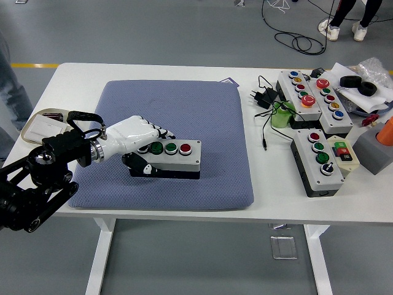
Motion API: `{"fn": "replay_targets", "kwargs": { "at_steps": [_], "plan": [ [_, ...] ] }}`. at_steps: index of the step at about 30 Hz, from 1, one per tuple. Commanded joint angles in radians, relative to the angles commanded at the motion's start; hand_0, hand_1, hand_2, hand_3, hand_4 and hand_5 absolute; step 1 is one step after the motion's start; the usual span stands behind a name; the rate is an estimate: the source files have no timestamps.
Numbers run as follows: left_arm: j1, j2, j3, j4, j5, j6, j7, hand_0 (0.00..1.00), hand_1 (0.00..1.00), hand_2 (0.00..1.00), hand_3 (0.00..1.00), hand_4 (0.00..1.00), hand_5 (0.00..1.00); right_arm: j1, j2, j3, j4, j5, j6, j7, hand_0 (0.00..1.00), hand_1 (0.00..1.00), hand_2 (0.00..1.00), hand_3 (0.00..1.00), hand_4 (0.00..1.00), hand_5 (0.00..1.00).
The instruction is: Pick up the button,place it on the desk,press the button,press the button
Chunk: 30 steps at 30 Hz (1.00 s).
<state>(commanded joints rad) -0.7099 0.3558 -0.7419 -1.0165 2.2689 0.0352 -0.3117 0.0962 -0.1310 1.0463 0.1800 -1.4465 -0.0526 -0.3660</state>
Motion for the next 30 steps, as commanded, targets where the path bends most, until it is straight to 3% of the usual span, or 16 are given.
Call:
{"fn": "replay_targets", "kwargs": {
  "at_steps": [4, 5, 11, 12, 16, 17, 18, 23, 24, 29, 30],
  "plan": [
    [0.009, 0.008, -0.011, -0.021, 0.000, -0.022, 0.005, 0.574, 0.686, 0.775, 0.802, 0.933, 0.456, 0.000, 0.000, 0.001, 0.000, -0.001, 0.000, 0.000, 0.634, 0.453, 0.608, 0.564, 0.302, 0.237],
    [0.011, 0.011, -0.014, -0.028, 0.000, -0.027, 0.005, 0.662, 0.767, 0.842, 0.852, 0.998, 0.653, 0.000, 0.000, 0.001, 0.000, -0.001, -0.001, 0.000, 0.637, 0.454, 0.609, 0.564, 0.302, 0.237],
    [0.035, 0.032, -0.070, -0.127, 0.000, -0.115, 0.039, 0.662, 0.767, 0.842, 0.852, 0.998, 0.653, 0.001, 0.000, 0.001, 0.000, 0.003, -0.001, 0.001, 0.637, 0.454, 0.609, 0.564, 0.302, 0.237],
    [0.042, 0.036, -0.089, -0.162, 0.000, -0.146, 0.052, 0.765, 0.840, 0.845, 0.893, 0.998, 0.677, 0.001, 0.000, 0.001, 0.000, 0.005, -0.002, 0.001, 0.636, 0.454, 0.608, 0.564, 0.302, 0.238],
    [0.048, 0.041, -0.137, -0.270, 0.000, -0.217, 0.070, 0.765, 0.840, 0.845, 0.893, 0.998, 0.677, 0.001, 0.001, 0.004, 0.000, 0.000, 0.000, 0.001, 0.636, 0.454, 0.608, 0.564, 0.302, 0.238],
    [0.049, 0.043, -0.148, -0.293, 0.000, -0.222, 0.071, 0.765, 0.840, 0.845, 0.893, 0.998, 0.677, 0.001, 0.001, 0.004, 0.000, -0.003, 0.001, 0.001, 0.636, 0.454, 0.608, 0.564, 0.302, 0.238],
    [0.052, 0.045, -0.160, -0.312, 0.000, -0.222, 0.073, 0.837, 0.888, 0.896, 0.916, 0.998, 0.701, 0.001, 0.001, 0.005, 0.000, -0.003, 0.001, 0.001, 0.636, 0.453, 0.608, 0.564, 0.302, 0.237],
    [0.073, 0.056, -0.214, -0.385, -0.003, -0.179, 0.100, 0.837, 0.888, 0.896, 0.916, 0.998, 0.701, -0.001, 0.001, 0.002, 0.000, 0.004, -0.001, 0.001, 0.636, 0.453, 0.608, 0.564, 0.302, 0.237],
    [0.077, 0.057, -0.222, -0.395, -0.014, -0.162, 0.114, 0.452, 0.541, 0.629, 0.899, 0.918, 0.756, -0.002, 0.001, 0.002, 0.000, 0.004, -0.001, 0.001, 0.637, 0.454, 0.609, 0.564, 0.301, 0.238],
    [0.092, 0.063, -0.247, -0.446, -0.052, -0.081, 0.170, 0.452, 0.541, 0.629, 0.899, 0.918, 0.756, -0.004, 0.001, 0.001, 0.000, 0.007, -0.002, 0.001, 0.637, 0.454, 0.609, 0.564, 0.301, 0.238],
    [0.092, 0.064, -0.247, -0.453, -0.054, -0.080, 0.175, 0.082, 0.118, 0.156, 0.832, 0.644, 0.502, -0.004, 0.001, 0.001, 0.000, 0.008, -0.002, 0.001, 0.637, 0.454, 0.609, 0.564, 0.301, 0.238]
  ]
}}
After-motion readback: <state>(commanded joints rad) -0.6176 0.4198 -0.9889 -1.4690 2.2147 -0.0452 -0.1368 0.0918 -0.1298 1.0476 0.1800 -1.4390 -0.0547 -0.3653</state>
